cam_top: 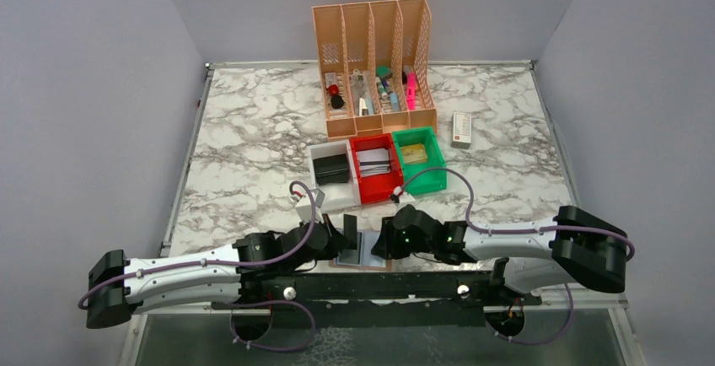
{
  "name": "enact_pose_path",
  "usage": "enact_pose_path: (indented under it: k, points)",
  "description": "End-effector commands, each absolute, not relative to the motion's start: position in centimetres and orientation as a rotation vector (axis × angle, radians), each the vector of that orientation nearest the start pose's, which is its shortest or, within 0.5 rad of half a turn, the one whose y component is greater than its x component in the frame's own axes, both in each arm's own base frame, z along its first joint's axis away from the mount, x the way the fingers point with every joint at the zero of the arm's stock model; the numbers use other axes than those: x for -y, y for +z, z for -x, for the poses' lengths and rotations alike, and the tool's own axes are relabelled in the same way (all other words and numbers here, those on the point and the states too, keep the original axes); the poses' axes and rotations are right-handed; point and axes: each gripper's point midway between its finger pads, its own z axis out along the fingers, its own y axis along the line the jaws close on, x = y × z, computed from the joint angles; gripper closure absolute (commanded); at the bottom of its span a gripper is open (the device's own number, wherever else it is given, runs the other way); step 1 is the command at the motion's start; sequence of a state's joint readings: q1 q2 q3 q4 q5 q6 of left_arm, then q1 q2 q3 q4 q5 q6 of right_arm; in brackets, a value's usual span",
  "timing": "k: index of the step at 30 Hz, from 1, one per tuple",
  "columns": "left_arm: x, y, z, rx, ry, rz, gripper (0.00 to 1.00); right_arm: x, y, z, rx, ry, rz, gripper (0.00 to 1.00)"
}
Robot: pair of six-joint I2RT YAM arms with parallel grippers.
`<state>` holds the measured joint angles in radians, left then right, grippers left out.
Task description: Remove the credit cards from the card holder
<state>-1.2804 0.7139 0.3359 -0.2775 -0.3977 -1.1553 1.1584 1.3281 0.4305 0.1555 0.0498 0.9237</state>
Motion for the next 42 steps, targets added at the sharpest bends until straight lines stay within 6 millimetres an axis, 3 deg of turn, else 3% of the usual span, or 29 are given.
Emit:
enact_pose_path:
  k: [1, 7, 9, 14, 19, 28, 32, 42]
  points:
    - [21.8, 9.7, -11.8, -2.278, -0.776, 0.072, 1.00, -28.3, 3.2, -12.2, -2.484, 0.726, 0.303, 0.66]
    - [22.1, 10.8, -12.6, -2.246, -0.725, 0.023, 1.00, -29.2, 8.0, -13.6, -2.320, 0.816, 0.311, 0.62]
    - [22.2, 11.0, -13.0, -2.244, -0.688, -0.015, 1.00, -29.0, 8.9, -14.1, -2.293, 0.809, 0.290, 0.55]
    - [22.3, 11.9, -14.8, -2.233, -0.689, -0.039, 1.00, -28.8, 9.8, -14.7, -2.270, 0.853, 0.246, 0.51]
    - [24.3, 13.2, -15.6, -2.186, -0.999, -0.090, 1.00, -29.8, 10.5, -14.1, -2.250, 1.030, 0.259, 0.42]
    - [27.2, 14.7, -13.0, -2.106, -1.358, -0.221, 1.00, -30.8, 13.8, -14.4, -2.128, 1.350, 0.285, 0.29]
    - [27.8, 15.4, -12.1, -2.053, -1.487, -0.205, 1.00, -31.0, 14.4, -14.5, -2.093, 1.452, 0.270, 0.30]
    - [27.7, 16.4, -11.7, -1.997, -1.546, -0.198, 1.00, -30.6, 15.0, -13.8, -2.025, 1.615, 0.275, 0.50]
